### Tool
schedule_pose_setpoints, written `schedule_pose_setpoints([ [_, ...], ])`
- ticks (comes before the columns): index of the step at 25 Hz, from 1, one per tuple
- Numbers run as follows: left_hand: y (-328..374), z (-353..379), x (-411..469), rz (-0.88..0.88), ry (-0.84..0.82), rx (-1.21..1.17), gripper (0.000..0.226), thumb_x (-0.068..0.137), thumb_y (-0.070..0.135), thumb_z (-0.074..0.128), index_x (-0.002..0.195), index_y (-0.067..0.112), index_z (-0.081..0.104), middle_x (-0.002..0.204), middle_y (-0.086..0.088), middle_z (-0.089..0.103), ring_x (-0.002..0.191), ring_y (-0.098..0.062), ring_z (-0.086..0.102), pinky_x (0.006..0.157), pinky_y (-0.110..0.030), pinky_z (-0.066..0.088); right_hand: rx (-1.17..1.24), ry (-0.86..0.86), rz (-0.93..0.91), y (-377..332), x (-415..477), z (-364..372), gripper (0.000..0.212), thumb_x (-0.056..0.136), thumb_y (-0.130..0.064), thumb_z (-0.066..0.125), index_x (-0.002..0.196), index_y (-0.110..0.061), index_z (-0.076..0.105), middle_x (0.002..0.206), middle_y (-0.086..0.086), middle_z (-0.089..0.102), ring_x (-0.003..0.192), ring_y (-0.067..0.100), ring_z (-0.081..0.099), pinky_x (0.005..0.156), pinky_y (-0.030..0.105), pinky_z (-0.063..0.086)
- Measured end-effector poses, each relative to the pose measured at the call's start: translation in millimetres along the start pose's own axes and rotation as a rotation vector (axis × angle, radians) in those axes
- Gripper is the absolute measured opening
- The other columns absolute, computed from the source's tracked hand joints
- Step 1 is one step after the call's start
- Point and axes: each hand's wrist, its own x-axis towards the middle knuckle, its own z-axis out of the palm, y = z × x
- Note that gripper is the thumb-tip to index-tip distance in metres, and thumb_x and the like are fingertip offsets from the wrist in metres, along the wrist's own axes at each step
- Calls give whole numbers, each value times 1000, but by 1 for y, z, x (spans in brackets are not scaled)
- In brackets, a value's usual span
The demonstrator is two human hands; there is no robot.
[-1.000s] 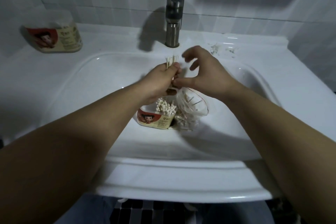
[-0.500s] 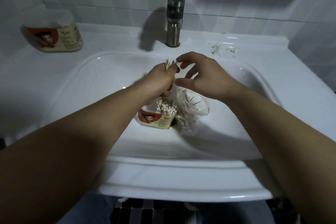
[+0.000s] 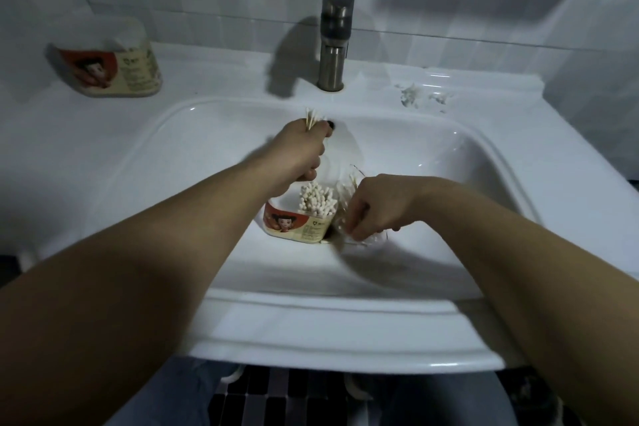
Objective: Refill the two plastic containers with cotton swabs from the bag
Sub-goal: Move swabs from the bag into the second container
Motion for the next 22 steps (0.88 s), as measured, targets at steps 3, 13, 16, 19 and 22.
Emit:
schedule_pose_setpoints([
  [3, -1, -1, 1, -8, -17, 14, 18, 106, 29, 45, 106, 16, 57, 59, 6, 31, 45, -9, 25, 45, -25, 24, -57, -52, -19, -2, 2, 4, 9, 80, -24, 77, 77, -33, 76, 62, -14, 67, 48, 0, 55, 58, 25, 55],
  [13, -6, 1, 0, -19, -103, 119, 16, 105, 26, 44, 105, 19, 58, 74, 2, 44, 55, -12, 40, 51, -26, 35, -329, -33, 20, -6, 10, 15, 17, 72, -27, 78, 84, -14, 79, 79, 2, 75, 79, 20, 71, 71, 34, 59],
  [16, -6, 1, 0, -26, -133, 146, 15, 105, 25, 44, 104, 19, 58, 78, 0, 47, 60, -14, 44, 51, -26, 38, -244, -52, 57, -8, 4, 6, 24, 74, -29, 72, 80, -6, 74, 73, 7, 71, 72, 24, 69, 65, 33, 56],
  [19, -5, 3, -2, -13, -181, 98, 15, 107, 23, 43, 102, 15, 55, 88, -7, 64, 70, -19, 61, 54, -28, 53, -58, 103, 61, -6, -9, -13, 22, 82, -33, 70, 78, -12, 70, 77, 4, 68, 72, 19, 61, 69, 32, 50],
  [22, -6, 6, -6, -6, -272, 99, 18, 109, 25, 43, 105, 13, 56, 93, -8, 73, 76, -19, 71, 71, -37, 62, 180, 379, 29, 3, -18, -25, 11, 86, -30, 68, 82, -20, 72, 80, -3, 67, 75, 14, 61, 66, 30, 46],
])
